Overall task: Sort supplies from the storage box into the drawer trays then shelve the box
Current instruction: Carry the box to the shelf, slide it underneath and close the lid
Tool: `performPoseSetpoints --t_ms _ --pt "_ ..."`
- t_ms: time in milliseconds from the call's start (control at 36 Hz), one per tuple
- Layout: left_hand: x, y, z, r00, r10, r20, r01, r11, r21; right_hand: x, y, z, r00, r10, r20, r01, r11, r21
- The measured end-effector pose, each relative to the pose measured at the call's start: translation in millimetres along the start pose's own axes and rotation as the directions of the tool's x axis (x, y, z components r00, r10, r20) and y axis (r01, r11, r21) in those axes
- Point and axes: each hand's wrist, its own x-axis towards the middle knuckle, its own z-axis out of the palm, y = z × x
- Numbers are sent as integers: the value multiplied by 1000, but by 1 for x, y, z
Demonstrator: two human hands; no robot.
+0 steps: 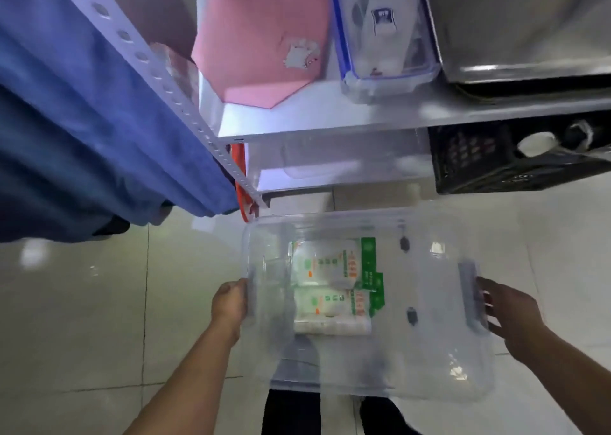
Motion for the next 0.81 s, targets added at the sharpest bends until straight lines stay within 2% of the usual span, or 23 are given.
performPoseSetpoints --t_ms 111,250,417,667,806 --pt "45 -20 39 999 40 20 -42 993 112 61 28 13 999 -30 -12 30 999 16" --pt "119 -46 87 992 119 43 -124 977 172 149 63 39 995 -93 40 92 995 33" --pt "195 -60 125 972 233 15 -228 934 273 239 92 87 978 -206 -9 206 978 -14" --pt "250 -24 141 926 367 93 -371 829 419 319 72 138 937 -348 -8 347 935 -74" --pt "260 -13 136 931 315 186 -364 758 541 331 61 159 906 -421 40 422 897 -128"
